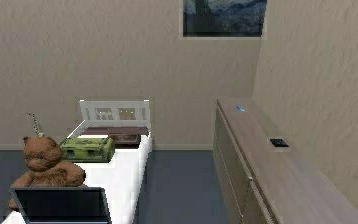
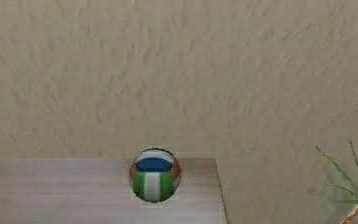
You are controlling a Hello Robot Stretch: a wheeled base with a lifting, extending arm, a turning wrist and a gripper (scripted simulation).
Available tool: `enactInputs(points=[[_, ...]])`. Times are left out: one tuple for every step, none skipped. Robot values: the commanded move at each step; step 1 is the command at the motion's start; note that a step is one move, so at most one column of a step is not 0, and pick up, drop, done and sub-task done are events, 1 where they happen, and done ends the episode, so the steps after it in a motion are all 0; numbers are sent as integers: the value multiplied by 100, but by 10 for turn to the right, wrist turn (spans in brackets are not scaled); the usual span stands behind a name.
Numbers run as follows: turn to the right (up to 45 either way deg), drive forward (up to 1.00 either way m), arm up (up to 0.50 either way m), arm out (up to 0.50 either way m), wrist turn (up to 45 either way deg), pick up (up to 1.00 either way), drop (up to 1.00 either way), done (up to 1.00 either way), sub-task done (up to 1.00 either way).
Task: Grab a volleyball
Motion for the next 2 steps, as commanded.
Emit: enactInputs(points=[[0,0,50,0,0,0,0,0,0],[0,0,38,0,0,0,0,0,0]])
